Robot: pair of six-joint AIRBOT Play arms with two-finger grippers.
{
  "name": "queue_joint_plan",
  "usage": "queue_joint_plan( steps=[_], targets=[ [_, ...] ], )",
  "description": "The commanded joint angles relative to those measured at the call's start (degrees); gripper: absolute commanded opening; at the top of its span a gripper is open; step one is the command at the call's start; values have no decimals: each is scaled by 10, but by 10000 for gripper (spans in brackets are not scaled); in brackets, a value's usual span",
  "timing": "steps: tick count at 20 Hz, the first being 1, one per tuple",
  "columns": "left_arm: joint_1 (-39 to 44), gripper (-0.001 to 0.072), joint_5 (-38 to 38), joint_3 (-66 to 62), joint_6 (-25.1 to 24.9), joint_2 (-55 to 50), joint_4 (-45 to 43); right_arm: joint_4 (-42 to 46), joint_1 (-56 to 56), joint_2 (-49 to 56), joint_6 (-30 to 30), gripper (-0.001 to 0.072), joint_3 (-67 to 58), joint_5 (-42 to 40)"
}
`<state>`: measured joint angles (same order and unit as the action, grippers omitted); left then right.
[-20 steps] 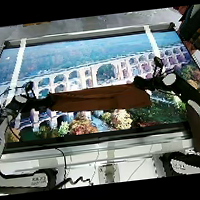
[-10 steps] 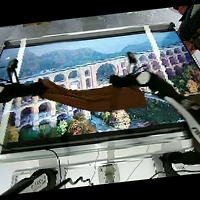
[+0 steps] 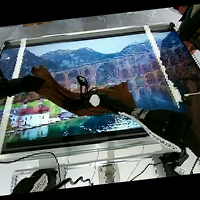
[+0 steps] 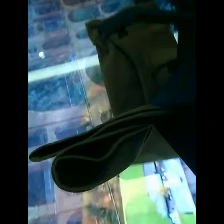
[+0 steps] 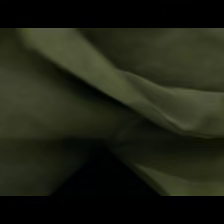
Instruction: Fold the clothes and pants, and hang the long-sleeved shirts on hangers.
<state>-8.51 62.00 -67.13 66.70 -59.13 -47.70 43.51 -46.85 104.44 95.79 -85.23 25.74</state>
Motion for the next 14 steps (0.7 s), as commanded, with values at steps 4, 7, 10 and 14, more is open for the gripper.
queue_joint_plan(
  steps=[4,7,10,14],
  targets=[
    [92,12,-4,5,0,-40,26,75,81,-25,10,12,-26,193],
    [199,11,-61,5,0,-112,99,184,194,-88,5,12,-26,338],
    [320,11,-187,4,0,-190,185,323,315,-163,5,12,-26,416],
    [458,182,-340,-17,-2,-281,214,371,465,-216,-89,11,-26,465]
  ],
)
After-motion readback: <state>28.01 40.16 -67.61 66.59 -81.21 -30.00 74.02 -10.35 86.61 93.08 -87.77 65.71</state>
